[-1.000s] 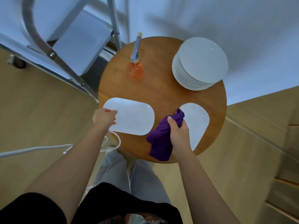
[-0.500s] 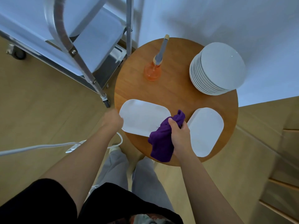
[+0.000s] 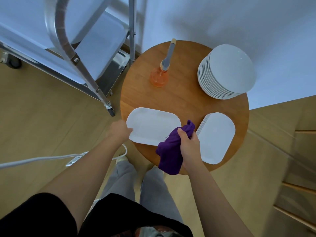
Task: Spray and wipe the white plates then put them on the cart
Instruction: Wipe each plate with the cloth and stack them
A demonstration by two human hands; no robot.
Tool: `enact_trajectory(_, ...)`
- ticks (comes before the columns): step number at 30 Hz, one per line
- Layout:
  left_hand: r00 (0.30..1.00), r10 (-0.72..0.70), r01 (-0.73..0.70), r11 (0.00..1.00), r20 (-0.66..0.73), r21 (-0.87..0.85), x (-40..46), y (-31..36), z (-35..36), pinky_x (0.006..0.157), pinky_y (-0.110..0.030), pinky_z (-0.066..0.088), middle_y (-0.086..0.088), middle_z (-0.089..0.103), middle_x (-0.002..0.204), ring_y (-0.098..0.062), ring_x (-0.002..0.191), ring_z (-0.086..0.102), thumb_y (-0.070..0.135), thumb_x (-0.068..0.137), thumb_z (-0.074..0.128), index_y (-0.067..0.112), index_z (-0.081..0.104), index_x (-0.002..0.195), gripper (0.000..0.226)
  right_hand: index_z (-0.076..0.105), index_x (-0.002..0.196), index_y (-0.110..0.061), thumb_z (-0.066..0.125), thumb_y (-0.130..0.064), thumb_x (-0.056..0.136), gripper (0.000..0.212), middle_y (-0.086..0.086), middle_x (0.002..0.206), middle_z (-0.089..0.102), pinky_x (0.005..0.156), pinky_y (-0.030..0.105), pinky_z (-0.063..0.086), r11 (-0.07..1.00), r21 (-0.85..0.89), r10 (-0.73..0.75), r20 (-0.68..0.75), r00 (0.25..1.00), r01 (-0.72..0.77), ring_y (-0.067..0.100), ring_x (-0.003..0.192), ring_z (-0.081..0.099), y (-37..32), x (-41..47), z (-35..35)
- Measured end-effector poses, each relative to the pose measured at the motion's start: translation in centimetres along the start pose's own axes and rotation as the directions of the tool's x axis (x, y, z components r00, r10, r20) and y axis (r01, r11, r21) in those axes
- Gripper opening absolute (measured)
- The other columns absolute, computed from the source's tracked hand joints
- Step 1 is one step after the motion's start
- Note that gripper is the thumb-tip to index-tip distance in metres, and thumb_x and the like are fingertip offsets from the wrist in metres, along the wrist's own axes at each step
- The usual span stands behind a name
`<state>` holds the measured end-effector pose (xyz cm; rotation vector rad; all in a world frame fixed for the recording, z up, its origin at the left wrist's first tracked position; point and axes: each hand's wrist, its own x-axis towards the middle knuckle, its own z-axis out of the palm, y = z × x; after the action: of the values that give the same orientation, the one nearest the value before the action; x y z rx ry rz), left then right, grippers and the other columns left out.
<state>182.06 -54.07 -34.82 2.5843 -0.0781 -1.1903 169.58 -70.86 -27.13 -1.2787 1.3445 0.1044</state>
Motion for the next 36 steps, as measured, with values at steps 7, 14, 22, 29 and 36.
enact_trajectory(7, 0.998, -0.02, 0.021, 1.0, -0.058, 0.02, 0.1, -0.1, 0.4, 0.053, -0.027, 0.036, -0.008, 0.053, 0.08, -0.02, 0.069, 0.051, 0.02, 0.097, 0.048, 0.005, 0.057, 0.095, 0.017, 0.043, 0.128, -0.029, 0.059, -0.034, 0.091, 0.041, -0.007, 0.098, 0.06, 0.062, 0.024, 0.049, 1.0, 0.007, 0.014, 0.005, 1.0, -0.014, 0.015, 0.087, 0.061, 0.7, 0.0, 0.2)
enact_trajectory(14, 0.979, -0.009, -0.011, 0.995, -0.202, -0.097, 0.2, 0.5, -0.4, 0.05, -0.028, 0.033, -0.005, 0.046, 0.073, -0.02, 0.064, 0.046, 0.017, 0.095, 0.044, 0.009, 0.047, 0.091, 0.01, 0.042, 0.131, -0.028, 0.059, -0.035, 0.091, 0.044, -0.007, 0.101, 0.06, 0.059, 0.022, 0.048, 1.0, -0.002, 0.012, 0.0, 1.0, -0.012, 0.015, 0.089, 0.06, 0.8, 0.4, -0.1)
enact_trajectory(22, 0.993, -0.116, 0.068, 0.686, -0.016, -0.725, -0.1, 2.3, -0.8, 0.086, -0.043, 0.053, -0.004, 0.054, 0.118, -0.027, 0.106, 0.054, 0.034, 0.099, 0.045, 0.015, 0.047, 0.13, 0.037, 0.043, 0.128, -0.03, 0.06, -0.035, 0.09, 0.042, -0.005, 0.1, 0.061, 0.063, 0.025, 0.051, 0.999, 0.032, 0.019, -0.002, 1.0, -0.019, 0.016, 0.089, 0.062, 0.3, 0.4, -0.3)
enact_trajectory(29, 0.979, -0.164, 0.181, 0.386, 0.125, -0.904, -1.8, 4.5, -1.8, 0.091, -0.052, 0.051, -0.002, 0.063, 0.109, -0.025, 0.098, 0.059, 0.06, 0.093, 0.04, 0.028, 0.056, 0.106, 0.038, 0.052, 0.117, -0.026, 0.059, -0.042, 0.089, 0.033, -0.003, 0.095, 0.065, 0.064, 0.026, 0.05, 0.998, 0.034, -0.055, -0.036, 0.998, 0.056, 0.015, 0.087, 0.063, -2.5, -1.1, -2.0)
enact_trajectory(36, 0.996, -0.009, 0.089, 0.023, 0.089, -0.996, -6.6, 8.2, -6.9, 0.075, -0.043, 0.059, -0.003, 0.066, 0.113, -0.027, 0.102, 0.064, 0.059, 0.092, 0.039, 0.026, 0.055, 0.123, 0.048, 0.039, 0.129, -0.03, 0.068, -0.035, 0.082, 0.056, -0.005, 0.125, 0.053, 0.072, 0.025, 0.049, 0.919, 0.084, -0.381, -0.067, 0.922, 0.385, 0.011, 0.101, 0.057, -9.4, -4.6, -4.5)
